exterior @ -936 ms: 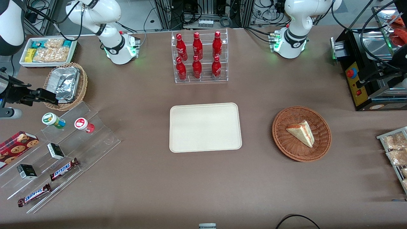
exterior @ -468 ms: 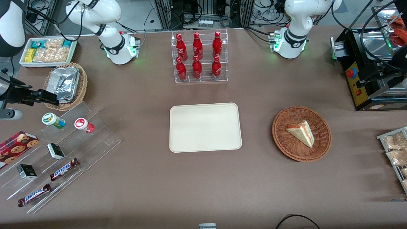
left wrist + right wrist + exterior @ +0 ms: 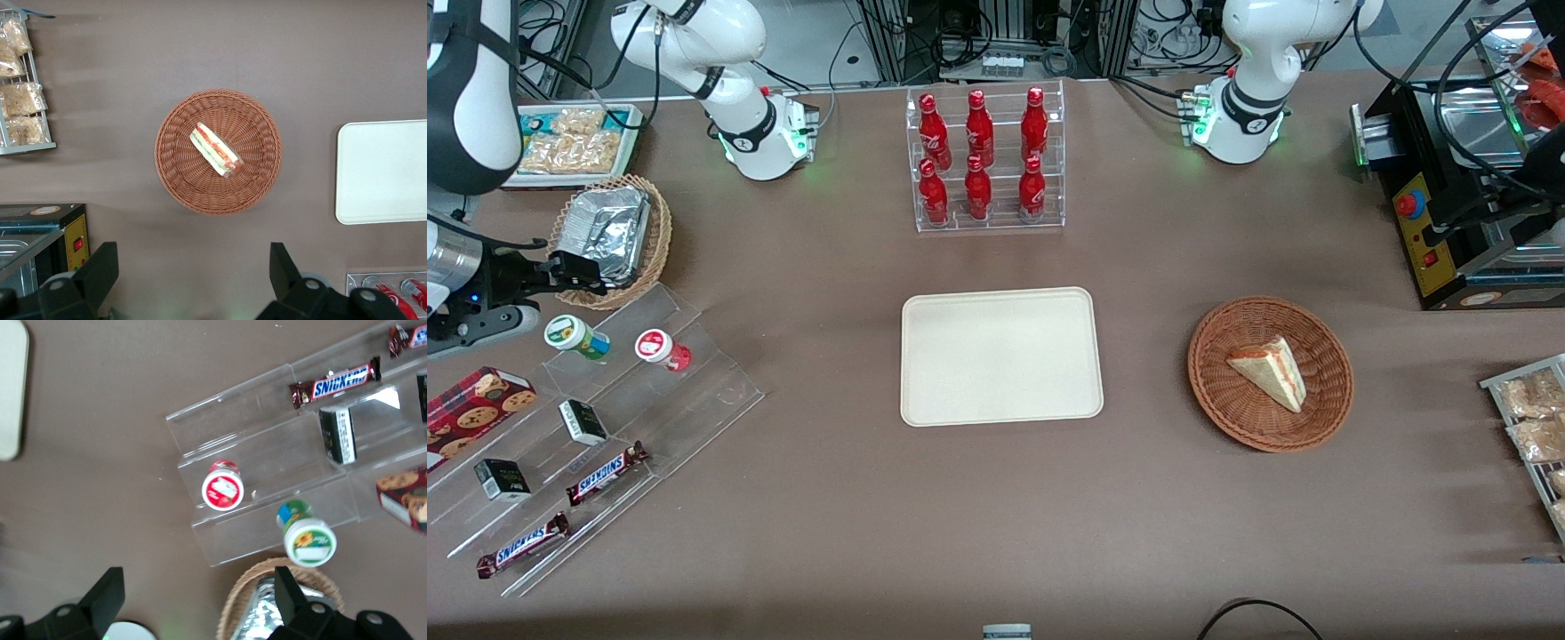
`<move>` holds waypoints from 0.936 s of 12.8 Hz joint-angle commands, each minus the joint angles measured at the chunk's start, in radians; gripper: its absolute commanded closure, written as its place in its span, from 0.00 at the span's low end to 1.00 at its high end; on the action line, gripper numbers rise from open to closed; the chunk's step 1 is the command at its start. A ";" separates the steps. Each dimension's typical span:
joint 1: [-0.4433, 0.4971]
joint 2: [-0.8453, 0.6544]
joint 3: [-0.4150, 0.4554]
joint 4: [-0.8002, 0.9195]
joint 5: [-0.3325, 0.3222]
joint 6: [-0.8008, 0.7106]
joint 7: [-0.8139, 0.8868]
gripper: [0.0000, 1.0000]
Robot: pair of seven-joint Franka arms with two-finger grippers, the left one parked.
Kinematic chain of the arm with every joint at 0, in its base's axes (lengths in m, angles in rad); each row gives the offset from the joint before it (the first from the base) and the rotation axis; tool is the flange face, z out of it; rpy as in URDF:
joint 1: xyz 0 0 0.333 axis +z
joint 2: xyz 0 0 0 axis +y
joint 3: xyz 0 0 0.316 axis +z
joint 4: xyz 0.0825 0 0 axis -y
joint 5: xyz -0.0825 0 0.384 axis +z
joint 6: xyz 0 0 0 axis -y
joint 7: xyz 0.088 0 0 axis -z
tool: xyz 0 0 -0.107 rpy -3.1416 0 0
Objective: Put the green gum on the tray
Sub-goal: 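Move the right gripper down toward the green-capped gum bottle on the rack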
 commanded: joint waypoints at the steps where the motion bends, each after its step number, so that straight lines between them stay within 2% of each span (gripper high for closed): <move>1: -0.021 -0.015 0.000 -0.052 -0.048 0.081 -0.232 0.00; 3: -0.058 -0.017 0.000 -0.095 -0.050 0.154 -0.380 0.00; 6: -0.113 -0.021 0.000 -0.155 -0.050 0.250 -0.501 0.00; 12: -0.207 -0.003 0.001 -0.267 -0.042 0.440 -0.601 0.00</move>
